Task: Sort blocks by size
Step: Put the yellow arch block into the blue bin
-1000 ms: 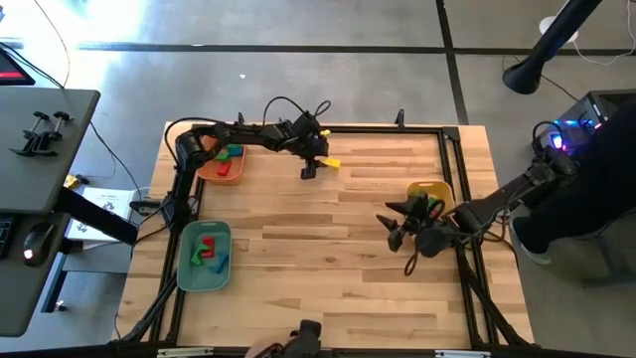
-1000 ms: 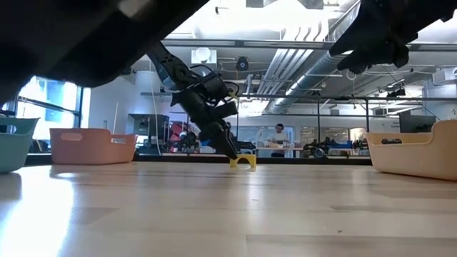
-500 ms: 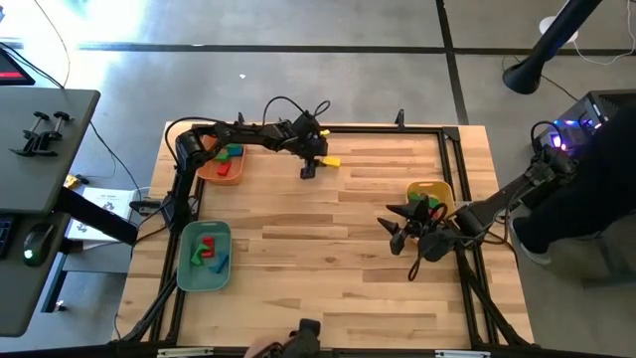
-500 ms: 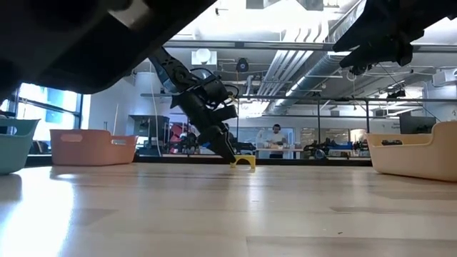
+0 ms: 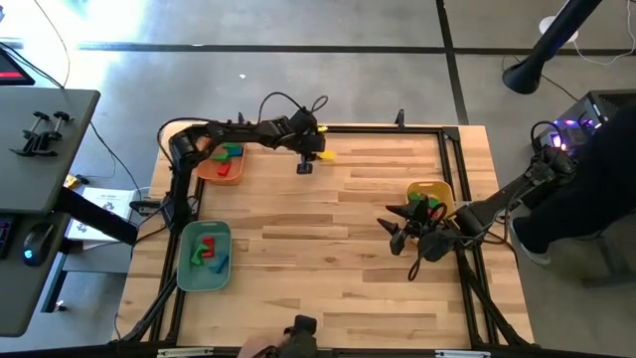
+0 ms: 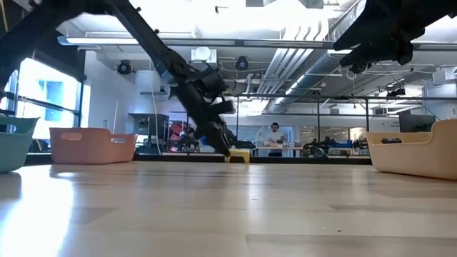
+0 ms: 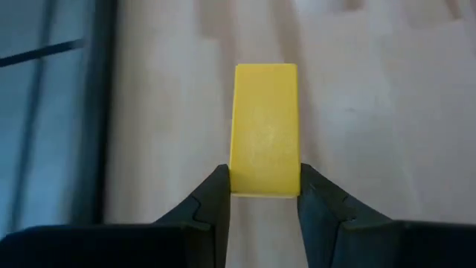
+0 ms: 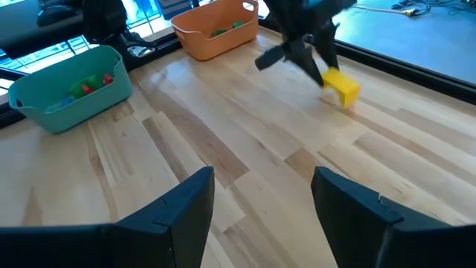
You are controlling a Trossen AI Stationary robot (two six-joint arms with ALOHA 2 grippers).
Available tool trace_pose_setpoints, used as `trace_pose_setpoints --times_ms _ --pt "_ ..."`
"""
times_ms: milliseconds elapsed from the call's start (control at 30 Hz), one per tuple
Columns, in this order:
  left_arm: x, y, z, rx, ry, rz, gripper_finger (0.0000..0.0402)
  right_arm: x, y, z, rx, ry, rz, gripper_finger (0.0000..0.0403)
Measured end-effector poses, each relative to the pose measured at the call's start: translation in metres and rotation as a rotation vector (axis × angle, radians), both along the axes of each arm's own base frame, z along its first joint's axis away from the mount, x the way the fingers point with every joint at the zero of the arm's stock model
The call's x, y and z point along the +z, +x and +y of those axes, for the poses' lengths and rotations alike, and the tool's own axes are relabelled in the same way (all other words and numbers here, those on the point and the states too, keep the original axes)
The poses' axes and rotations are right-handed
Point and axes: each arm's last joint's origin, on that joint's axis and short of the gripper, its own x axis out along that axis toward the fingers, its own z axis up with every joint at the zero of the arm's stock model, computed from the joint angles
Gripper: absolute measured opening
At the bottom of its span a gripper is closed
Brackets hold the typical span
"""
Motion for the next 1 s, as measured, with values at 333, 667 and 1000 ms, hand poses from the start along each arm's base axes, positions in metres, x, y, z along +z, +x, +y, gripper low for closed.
trace_pose_setpoints --times_ms 333,667,1000 --pt "0.093 0.008 -0.069 0.081 0.206 -0.087 0.0091 -0.002 0.003 0.000 -0.046 -0.039 -0.017 0.0220" --pt "0.100 -0.061 -0.224 0.214 0.105 -0.082 0.0090 -0.035 0.026 0.017 0.036 -0.008 0.102 0.0220" --pt "0.104 -0.220 -0.339 0.475 -0.427 -0.176 0.0090 -0.057 0.036 0.020 -0.008 -0.092 0.160 0.0220"
